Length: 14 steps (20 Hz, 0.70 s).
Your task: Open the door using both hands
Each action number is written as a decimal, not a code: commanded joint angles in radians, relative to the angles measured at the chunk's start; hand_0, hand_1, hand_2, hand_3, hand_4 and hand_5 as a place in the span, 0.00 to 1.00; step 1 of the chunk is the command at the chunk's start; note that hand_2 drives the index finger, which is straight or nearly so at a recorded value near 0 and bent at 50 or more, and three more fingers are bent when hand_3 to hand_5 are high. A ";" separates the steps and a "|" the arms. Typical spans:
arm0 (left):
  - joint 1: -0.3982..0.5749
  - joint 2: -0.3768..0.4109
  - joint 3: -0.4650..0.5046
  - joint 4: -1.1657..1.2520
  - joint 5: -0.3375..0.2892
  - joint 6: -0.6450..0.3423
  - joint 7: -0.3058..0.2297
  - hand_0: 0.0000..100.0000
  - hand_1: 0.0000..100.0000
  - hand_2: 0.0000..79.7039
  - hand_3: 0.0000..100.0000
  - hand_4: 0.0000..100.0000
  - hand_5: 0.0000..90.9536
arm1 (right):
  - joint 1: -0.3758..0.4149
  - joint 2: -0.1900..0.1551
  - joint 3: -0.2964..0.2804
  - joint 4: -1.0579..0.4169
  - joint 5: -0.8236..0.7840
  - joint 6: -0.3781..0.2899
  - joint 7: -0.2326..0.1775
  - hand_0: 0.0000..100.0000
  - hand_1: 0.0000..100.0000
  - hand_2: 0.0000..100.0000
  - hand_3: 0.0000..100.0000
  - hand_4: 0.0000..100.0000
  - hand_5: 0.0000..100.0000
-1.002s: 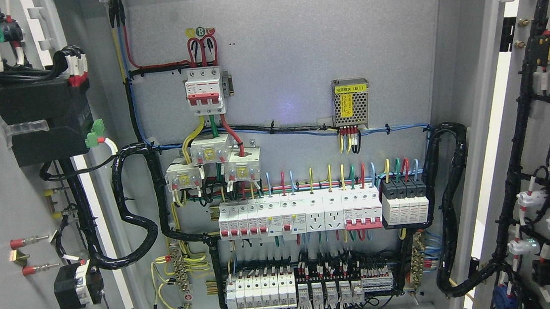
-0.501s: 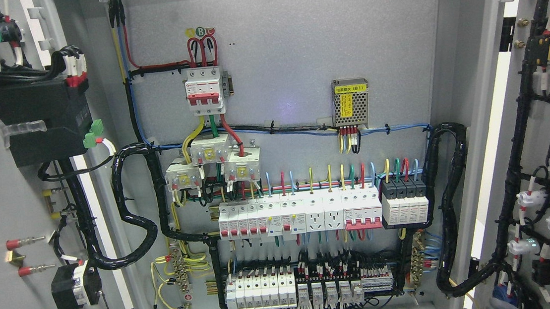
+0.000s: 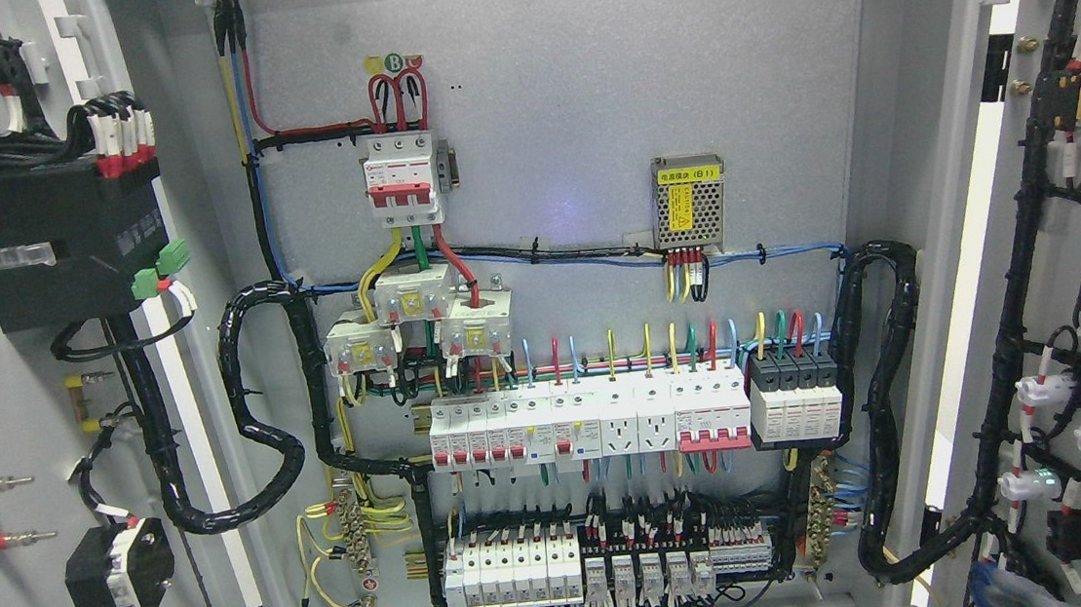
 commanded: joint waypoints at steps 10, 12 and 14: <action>0.026 0.095 0.186 0.133 0.124 -0.346 -0.001 0.00 0.00 0.00 0.00 0.00 0.00 | 0.027 0.004 -0.066 0.027 -0.052 0.000 0.002 0.38 0.00 0.00 0.00 0.00 0.00; 0.015 0.112 0.206 0.154 0.147 -0.344 -0.001 0.00 0.00 0.00 0.00 0.00 0.00 | 0.030 0.004 -0.075 0.027 -0.052 -0.003 0.002 0.38 0.00 0.00 0.00 0.00 0.00; 0.009 0.129 0.226 0.174 0.168 -0.343 -0.001 0.00 0.00 0.00 0.00 0.00 0.00 | 0.035 0.004 -0.078 0.027 -0.052 -0.003 0.002 0.38 0.00 0.00 0.00 0.00 0.00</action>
